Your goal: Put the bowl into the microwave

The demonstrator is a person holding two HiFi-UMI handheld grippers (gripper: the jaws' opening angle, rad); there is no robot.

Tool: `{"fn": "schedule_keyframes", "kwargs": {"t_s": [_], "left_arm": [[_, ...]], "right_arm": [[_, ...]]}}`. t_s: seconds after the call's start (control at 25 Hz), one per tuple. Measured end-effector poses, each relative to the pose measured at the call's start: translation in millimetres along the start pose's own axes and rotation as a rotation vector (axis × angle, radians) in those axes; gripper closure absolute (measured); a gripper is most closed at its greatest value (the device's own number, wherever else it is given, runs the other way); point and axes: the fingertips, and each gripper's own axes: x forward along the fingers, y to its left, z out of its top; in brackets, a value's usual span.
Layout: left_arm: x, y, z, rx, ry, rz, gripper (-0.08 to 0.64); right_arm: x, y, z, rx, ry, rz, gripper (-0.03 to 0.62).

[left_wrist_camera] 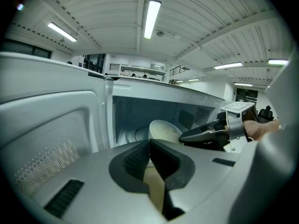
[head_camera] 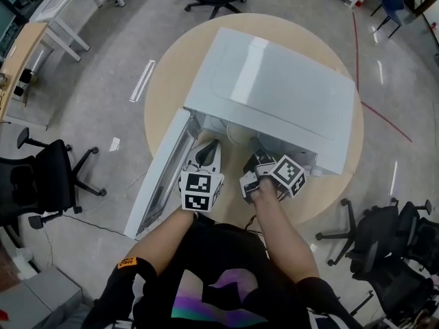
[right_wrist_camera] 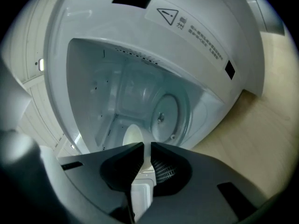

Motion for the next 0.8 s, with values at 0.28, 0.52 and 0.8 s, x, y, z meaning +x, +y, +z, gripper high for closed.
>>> {"fn": "schedule_keyframes", "kwargs": {"t_s": [0.28,0.52,0.8], "left_arm": [[14.2,0.5,5.8,0.007,-0.008,0.008,0.511],[30.3,0.7,7.1,0.05,0.001,0.013,0.511],[40.8,9.2,10.4,0.057,0.003,0.028,0.512]], "right_arm": [[9.4,-4.6,11.9,0.019,-0.07,0.0,0.534],[19.8,-10.3,22.6,0.014,-0.144,-0.019,0.534],[32.8,-10.9,34.1,-0.006,-0.202,-0.043,0.534]]}}
